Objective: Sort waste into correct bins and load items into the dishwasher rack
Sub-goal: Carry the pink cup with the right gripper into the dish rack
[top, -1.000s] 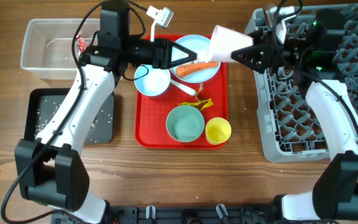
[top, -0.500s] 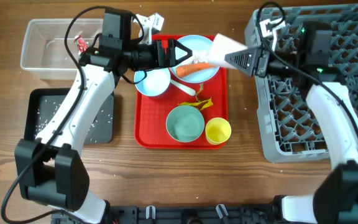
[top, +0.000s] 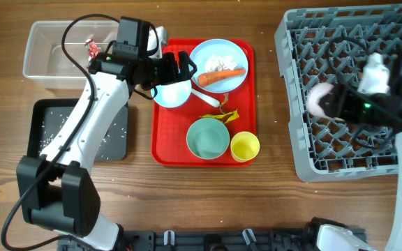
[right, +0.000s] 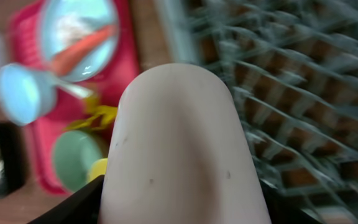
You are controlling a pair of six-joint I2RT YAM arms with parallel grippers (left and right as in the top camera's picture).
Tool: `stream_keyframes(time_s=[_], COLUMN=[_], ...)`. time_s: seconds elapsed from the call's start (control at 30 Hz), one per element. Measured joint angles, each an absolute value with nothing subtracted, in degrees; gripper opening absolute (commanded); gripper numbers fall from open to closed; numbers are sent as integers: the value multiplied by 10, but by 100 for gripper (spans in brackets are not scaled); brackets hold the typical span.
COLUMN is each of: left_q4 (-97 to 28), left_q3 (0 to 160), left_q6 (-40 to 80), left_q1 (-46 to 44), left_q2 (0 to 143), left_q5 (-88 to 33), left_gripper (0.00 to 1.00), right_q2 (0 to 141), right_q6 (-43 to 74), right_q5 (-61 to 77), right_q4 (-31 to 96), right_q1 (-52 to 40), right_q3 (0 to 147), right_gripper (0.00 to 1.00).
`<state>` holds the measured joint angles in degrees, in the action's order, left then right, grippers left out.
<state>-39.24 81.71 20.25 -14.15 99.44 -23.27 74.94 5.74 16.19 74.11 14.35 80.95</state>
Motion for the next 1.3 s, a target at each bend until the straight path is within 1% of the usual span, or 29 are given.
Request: stream_keyframes(time_s=[0.03, 0.1, 0.17, 0.43, 0.67, 0.73, 0.97, 1.3], left_q4=[-394, -395, -395, -397, -401, -401, -401, -401], left_q3=[817, 817, 817, 817, 817, 817, 817, 817], left_q6=[203, 203, 203, 203, 203, 203, 203, 203], left_q1=[-142, -142, -142, -142, -142, -142, -142, -142], left_q2=[994, 994, 994, 994, 994, 994, 994, 995], left_q5=[-225, -212, -206, -200, -199, -199, -199, -178], left_gripper=[100, 100, 100, 100, 100, 100, 100, 100], right_q2=[749, 750, 753, 890, 894, 894, 894, 894], right_q6=[58, 59, 60, 64, 69, 89, 128, 133], right_q5=[143, 104, 82, 36, 33, 13, -25, -26], right_q4=[753, 762, 762, 805, 835, 837, 823, 803], right_q1=[172, 219, 243, 250, 250, 250, 250, 250], right_q3=[809, 809, 809, 814, 814, 809, 760, 755], right_gripper=[60, 59, 60, 60, 60, 59, 59, 58])
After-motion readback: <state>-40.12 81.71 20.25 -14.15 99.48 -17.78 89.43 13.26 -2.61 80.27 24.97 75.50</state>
